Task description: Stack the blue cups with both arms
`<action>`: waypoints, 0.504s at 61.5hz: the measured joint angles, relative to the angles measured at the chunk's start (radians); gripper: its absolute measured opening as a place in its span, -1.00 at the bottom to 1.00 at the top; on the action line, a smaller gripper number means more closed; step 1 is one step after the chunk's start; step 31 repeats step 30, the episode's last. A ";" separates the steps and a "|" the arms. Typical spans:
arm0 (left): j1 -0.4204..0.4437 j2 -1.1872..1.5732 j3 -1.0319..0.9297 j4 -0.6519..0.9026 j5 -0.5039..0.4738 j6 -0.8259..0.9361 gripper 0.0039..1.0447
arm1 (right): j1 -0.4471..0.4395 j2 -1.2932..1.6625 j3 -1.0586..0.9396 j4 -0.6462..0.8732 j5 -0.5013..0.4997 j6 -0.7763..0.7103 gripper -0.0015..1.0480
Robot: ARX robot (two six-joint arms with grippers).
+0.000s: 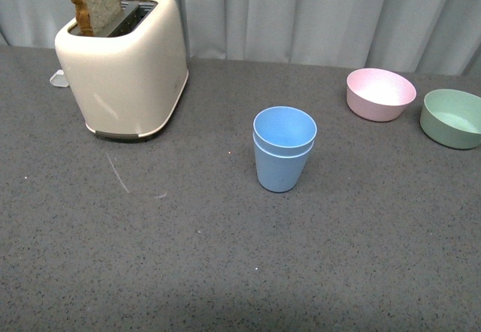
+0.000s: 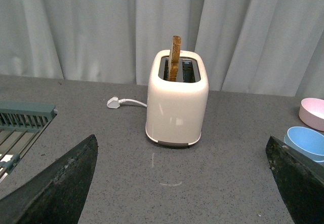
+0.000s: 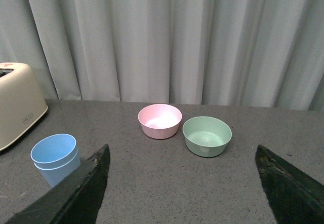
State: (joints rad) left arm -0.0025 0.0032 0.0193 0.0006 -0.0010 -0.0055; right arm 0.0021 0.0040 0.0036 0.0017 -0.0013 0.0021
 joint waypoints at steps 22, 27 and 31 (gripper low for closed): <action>0.000 0.000 0.000 0.000 0.000 0.000 0.88 | 0.000 0.000 0.000 0.000 0.000 0.000 0.81; 0.000 0.000 0.000 0.000 0.000 0.000 0.88 | 0.000 0.000 0.000 0.000 0.000 0.000 0.81; 0.000 0.000 0.000 0.000 0.000 0.000 0.88 | 0.000 0.000 0.000 0.000 0.000 0.000 0.81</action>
